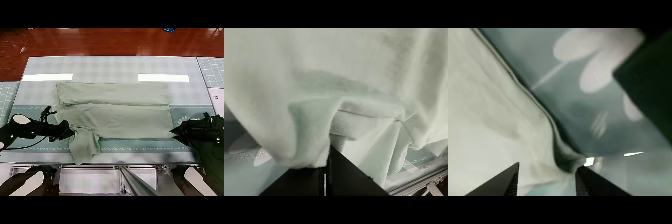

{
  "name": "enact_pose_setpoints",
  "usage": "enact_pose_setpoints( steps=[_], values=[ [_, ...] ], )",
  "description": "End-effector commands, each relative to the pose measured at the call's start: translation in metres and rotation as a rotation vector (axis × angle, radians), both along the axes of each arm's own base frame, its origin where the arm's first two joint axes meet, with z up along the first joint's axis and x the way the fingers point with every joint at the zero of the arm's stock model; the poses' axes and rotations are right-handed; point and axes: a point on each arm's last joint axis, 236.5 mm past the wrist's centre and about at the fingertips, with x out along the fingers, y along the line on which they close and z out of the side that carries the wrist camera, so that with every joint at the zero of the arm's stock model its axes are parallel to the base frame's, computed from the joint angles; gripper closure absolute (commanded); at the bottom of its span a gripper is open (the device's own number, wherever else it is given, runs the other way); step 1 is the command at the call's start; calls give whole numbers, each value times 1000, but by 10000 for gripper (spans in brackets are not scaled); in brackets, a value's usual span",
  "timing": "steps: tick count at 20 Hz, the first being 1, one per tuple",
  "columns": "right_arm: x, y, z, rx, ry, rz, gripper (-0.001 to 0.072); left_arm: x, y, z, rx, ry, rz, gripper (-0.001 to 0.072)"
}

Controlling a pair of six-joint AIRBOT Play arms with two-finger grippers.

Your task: Fold the shirts.

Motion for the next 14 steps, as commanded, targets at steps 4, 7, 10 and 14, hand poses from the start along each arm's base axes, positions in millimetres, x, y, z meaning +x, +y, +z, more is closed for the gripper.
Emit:
enact_pose_setpoints(
  steps=[4, 7, 10, 14],
  values=[
    [30, 35, -21, 62, -42, 75, 480, 4, -1, 1, -4, -12, 14, 688],
    [46, 43, 1, 45, -125, 201, 690, 16, 1, 12, -10, -52, -11, 687],
    [60, 24, 28, -26, -174, 250, 690, 52, 18, 46, -17, -154, -1, 688],
    [74, -5, 43, -115, -179, 244, 690, 93, 48, 96, -22, -274, -24, 688]
  ],
)
